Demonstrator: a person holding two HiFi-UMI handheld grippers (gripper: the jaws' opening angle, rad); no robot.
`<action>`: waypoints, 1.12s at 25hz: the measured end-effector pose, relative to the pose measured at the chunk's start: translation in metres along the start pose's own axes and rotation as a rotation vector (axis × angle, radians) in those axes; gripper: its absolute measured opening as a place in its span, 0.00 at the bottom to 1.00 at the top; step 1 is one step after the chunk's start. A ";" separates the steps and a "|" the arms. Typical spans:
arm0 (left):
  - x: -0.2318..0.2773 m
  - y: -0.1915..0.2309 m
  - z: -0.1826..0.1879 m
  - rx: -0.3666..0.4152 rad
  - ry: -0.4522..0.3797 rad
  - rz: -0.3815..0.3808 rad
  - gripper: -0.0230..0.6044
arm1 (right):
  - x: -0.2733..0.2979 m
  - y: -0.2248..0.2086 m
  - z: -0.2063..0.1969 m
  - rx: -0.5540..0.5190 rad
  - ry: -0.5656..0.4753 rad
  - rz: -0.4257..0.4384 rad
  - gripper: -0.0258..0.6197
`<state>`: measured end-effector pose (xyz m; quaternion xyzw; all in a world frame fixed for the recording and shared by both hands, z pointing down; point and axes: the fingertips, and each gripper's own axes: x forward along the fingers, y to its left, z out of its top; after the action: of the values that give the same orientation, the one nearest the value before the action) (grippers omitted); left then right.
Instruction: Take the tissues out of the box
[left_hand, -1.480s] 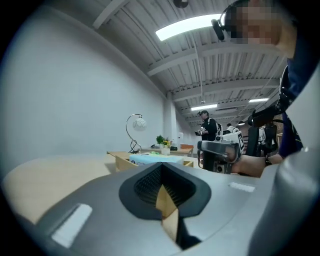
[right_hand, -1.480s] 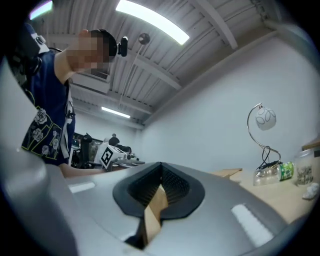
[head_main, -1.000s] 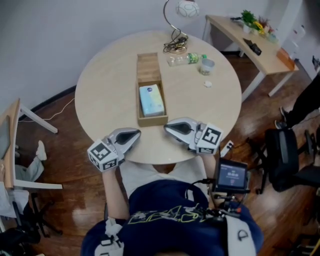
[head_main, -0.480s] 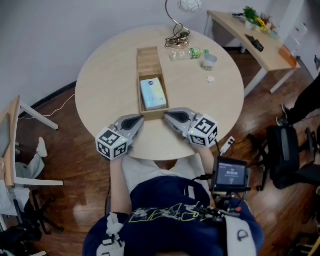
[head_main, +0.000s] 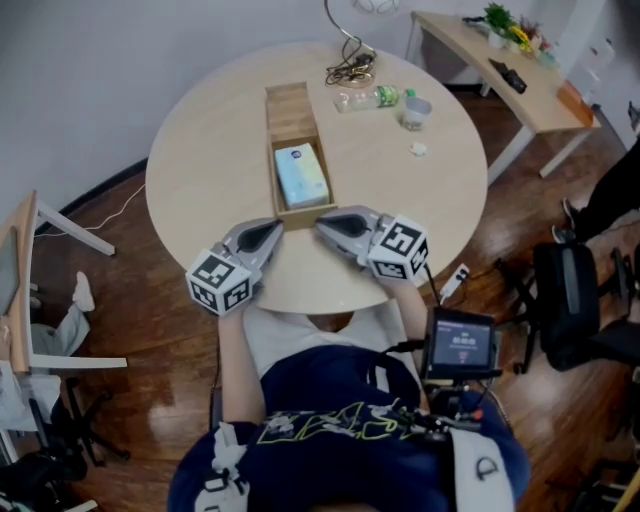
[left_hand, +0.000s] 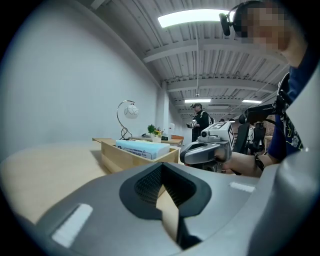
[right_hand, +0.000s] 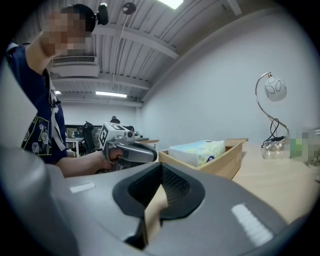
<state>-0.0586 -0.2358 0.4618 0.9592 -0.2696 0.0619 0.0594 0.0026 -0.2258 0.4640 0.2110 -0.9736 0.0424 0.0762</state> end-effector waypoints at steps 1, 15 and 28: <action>0.001 0.000 0.000 0.000 0.000 -0.003 0.04 | 0.000 0.000 0.000 -0.001 0.000 0.000 0.06; 0.002 -0.009 -0.001 0.006 0.004 -0.057 0.04 | -0.001 0.000 -0.002 0.004 0.020 -0.002 0.06; 0.002 -0.012 -0.001 0.008 0.006 -0.068 0.04 | -0.003 0.000 -0.001 0.002 0.001 -0.001 0.05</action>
<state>-0.0505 -0.2268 0.4624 0.9678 -0.2364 0.0636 0.0586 0.0049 -0.2245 0.4642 0.2114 -0.9734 0.0433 0.0763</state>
